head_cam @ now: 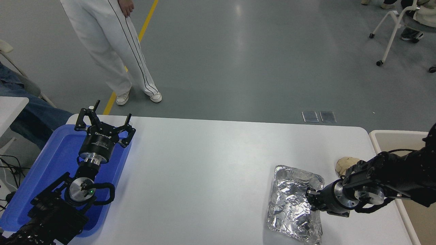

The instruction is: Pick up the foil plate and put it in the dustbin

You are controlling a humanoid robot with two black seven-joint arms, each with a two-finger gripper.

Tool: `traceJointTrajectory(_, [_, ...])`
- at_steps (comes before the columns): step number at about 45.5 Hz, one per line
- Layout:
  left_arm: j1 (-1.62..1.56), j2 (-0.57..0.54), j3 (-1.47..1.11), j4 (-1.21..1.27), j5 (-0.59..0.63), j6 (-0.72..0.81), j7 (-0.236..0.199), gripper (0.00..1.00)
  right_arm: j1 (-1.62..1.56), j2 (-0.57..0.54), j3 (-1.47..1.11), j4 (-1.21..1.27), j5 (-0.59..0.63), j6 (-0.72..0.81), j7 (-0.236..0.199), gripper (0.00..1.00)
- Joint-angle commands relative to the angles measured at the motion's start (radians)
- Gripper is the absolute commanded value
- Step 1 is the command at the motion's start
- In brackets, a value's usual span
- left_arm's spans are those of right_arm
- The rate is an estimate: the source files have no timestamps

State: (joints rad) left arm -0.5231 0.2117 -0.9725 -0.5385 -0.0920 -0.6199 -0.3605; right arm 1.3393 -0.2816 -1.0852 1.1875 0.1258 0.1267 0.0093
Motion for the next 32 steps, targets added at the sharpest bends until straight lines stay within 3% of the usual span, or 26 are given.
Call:
traceJointTrajectory(1, [0.0, 0.0, 0.0, 0.0, 0.0, 0.0, 0.0, 1.0, 0.07, -0.047, -0.012, 0.066, 0.008, 0.008, 0.0, 0.0])
traceJointTrajectory(11, [0.0, 0.0, 0.0, 0.0, 0.002, 0.0, 0.002, 1.0, 0.234, -0.051, -0.088, 0.196, -0.011, 0.033, -0.002, 0.0])
traceJointTrajectory(32, [0.0, 0.0, 0.0, 0.0, 0.002, 0.0, 0.002, 1.0, 0.627, -0.137, -0.202, 0.337, -0.184, 0.37, -0.002, 0.0])
